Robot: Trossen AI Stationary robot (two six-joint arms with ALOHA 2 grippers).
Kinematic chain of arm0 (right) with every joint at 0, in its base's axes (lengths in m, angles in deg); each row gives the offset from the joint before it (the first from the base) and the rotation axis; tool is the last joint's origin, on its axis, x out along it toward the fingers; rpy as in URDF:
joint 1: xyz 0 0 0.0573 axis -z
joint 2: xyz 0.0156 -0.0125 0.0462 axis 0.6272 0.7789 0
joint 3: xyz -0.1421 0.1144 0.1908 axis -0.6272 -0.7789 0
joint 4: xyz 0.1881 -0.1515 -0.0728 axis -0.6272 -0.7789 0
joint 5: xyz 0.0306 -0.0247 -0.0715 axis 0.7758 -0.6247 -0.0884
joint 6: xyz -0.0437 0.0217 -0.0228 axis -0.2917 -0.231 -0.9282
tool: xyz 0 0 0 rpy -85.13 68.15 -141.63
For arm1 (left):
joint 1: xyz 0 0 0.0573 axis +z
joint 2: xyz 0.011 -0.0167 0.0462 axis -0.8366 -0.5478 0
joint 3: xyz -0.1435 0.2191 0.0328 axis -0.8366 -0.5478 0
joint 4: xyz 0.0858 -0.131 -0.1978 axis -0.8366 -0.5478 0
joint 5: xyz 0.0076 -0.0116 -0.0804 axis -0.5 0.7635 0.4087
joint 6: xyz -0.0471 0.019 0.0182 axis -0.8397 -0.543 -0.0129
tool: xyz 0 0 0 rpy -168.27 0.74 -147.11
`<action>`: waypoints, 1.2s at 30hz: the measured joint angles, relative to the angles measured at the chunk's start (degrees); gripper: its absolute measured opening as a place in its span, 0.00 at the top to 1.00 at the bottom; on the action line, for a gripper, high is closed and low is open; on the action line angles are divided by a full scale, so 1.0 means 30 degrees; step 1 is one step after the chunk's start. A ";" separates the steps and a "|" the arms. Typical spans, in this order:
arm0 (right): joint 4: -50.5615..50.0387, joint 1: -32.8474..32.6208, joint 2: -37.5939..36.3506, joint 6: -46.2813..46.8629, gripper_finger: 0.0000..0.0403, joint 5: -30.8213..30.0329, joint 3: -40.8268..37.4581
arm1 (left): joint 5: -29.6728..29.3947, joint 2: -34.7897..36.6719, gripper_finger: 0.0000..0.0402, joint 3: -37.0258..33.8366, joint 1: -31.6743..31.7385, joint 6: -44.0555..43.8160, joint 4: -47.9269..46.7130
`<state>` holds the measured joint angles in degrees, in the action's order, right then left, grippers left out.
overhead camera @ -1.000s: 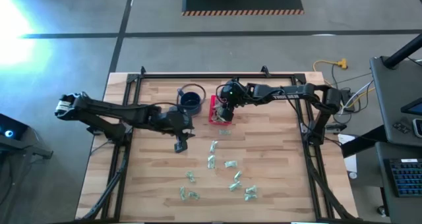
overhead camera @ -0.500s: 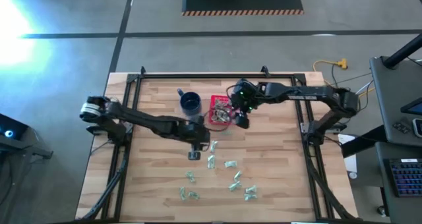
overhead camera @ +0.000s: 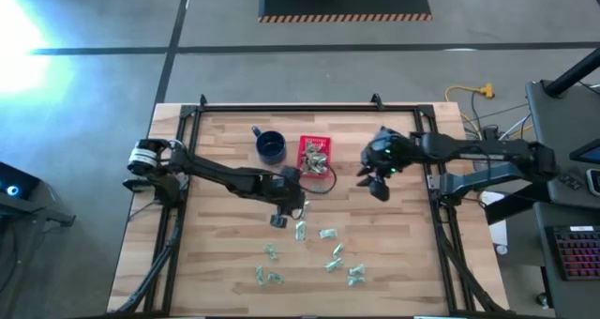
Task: Pick and place Stevia / Truvia into bins
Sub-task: Put the stevia packet into the basket
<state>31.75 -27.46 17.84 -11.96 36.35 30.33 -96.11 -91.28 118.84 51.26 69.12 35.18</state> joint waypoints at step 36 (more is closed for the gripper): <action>0.0606 -0.5379 -0.5365 0.8408 0.61 -0.5590 -0.3090 | 0.1179 -0.3300 0.68 0.0872 0.0096 1.3561 0.1110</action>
<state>33.56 -43.60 1.75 13.27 19.58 21.06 -92.57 -101.18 121.46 51.55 109.80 38.51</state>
